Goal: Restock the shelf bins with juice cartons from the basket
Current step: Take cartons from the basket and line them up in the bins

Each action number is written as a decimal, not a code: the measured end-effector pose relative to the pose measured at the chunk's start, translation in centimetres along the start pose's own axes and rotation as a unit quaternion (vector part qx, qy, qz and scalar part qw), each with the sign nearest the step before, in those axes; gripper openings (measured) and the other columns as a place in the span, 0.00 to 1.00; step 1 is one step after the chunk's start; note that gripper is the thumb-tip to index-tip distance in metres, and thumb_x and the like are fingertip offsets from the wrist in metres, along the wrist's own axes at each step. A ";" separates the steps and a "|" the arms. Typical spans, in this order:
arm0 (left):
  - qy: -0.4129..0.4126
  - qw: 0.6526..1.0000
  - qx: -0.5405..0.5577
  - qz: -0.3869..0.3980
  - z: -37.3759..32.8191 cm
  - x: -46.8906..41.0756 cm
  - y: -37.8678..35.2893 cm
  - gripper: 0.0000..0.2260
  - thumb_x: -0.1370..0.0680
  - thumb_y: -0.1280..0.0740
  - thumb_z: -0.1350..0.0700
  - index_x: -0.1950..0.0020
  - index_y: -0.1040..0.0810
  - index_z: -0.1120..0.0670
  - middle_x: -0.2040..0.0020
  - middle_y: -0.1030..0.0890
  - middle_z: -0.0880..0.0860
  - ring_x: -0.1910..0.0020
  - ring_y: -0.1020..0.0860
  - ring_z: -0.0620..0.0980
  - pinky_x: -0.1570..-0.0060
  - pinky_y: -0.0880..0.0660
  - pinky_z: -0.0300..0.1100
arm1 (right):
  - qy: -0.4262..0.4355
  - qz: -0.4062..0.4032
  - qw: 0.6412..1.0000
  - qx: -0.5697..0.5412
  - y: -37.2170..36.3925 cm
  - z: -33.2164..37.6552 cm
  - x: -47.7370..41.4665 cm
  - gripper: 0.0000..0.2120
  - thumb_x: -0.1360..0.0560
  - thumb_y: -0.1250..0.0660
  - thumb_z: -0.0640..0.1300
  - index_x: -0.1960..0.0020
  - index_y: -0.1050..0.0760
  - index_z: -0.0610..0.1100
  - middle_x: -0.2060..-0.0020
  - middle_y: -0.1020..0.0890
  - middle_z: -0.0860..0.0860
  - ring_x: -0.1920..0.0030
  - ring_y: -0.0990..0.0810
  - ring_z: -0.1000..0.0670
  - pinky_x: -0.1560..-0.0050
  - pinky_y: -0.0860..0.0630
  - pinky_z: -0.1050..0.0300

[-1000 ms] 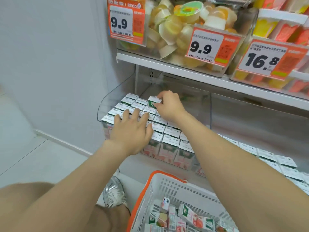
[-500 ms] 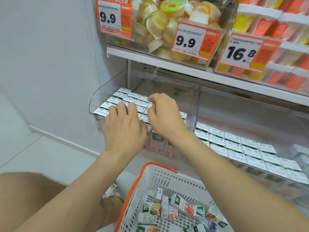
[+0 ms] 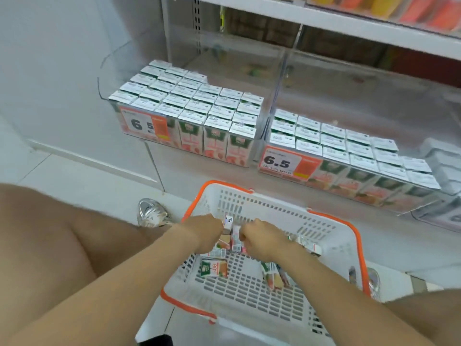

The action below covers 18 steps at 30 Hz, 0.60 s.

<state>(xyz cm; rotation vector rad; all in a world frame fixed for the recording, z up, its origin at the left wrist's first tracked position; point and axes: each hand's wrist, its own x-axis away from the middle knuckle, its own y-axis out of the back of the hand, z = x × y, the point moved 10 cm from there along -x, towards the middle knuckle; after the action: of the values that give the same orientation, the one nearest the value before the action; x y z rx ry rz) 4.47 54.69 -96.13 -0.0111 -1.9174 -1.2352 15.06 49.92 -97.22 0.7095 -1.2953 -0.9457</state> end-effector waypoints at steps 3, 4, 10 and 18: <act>0.024 0.999 0.019 0.028 1.1 -2.6 -5.0 0.14 0.19 0.39 0.68 0.34 0.24 0.59 0.38 0.21 0.60 0.48 0.21 0.59 0.49 0.22 0.51 | -0.029 0.071 0.996 -0.036 -5.7 -2.4 -0.7 0.12 0.21 0.41 0.34 0.44 0.20 0.37 0.51 0.18 0.38 0.54 0.18 0.37 0.52 0.18 0.41; 0.037 0.998 0.022 0.036 1.3 -3.3 -6.5 0.17 0.20 0.38 0.69 0.33 0.25 0.59 0.38 0.22 0.60 0.45 0.20 0.59 0.46 0.21 0.52 | -0.037 0.091 0.994 -0.039 -7.4 -3.1 -0.7 0.11 0.21 0.41 0.33 0.44 0.21 0.36 0.51 0.19 0.39 0.53 0.19 0.37 0.53 0.19 0.42; 0.113 0.993 -0.001 0.019 1.1 -6.6 -11.8 0.18 0.19 0.35 0.66 0.29 0.28 0.60 0.30 0.28 0.61 0.34 0.23 0.59 0.40 0.24 0.50 | -0.114 0.090 0.989 -0.021 -12.5 -7.9 0.1 0.12 0.21 0.38 0.29 0.41 0.26 0.39 0.51 0.22 0.44 0.49 0.18 0.41 0.56 0.25 0.48; 0.223 0.974 0.033 -0.023 0.6 -8.8 -17.6 0.22 0.19 0.33 0.63 0.26 0.34 0.63 0.29 0.28 0.61 0.33 0.25 0.55 0.47 0.25 0.40 | -0.068 0.122 0.980 0.141 -18.7 -9.3 0.8 0.28 0.23 0.30 0.38 0.26 0.37 0.42 0.29 0.32 0.41 0.28 0.36 0.37 0.29 0.38 0.41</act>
<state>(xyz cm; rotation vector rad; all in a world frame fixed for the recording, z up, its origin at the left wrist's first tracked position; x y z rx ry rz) 2.50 49.62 -115.04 0.3227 -1.5701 -1.0931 20.93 39.87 -114.58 0.6912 -1.6168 -0.6254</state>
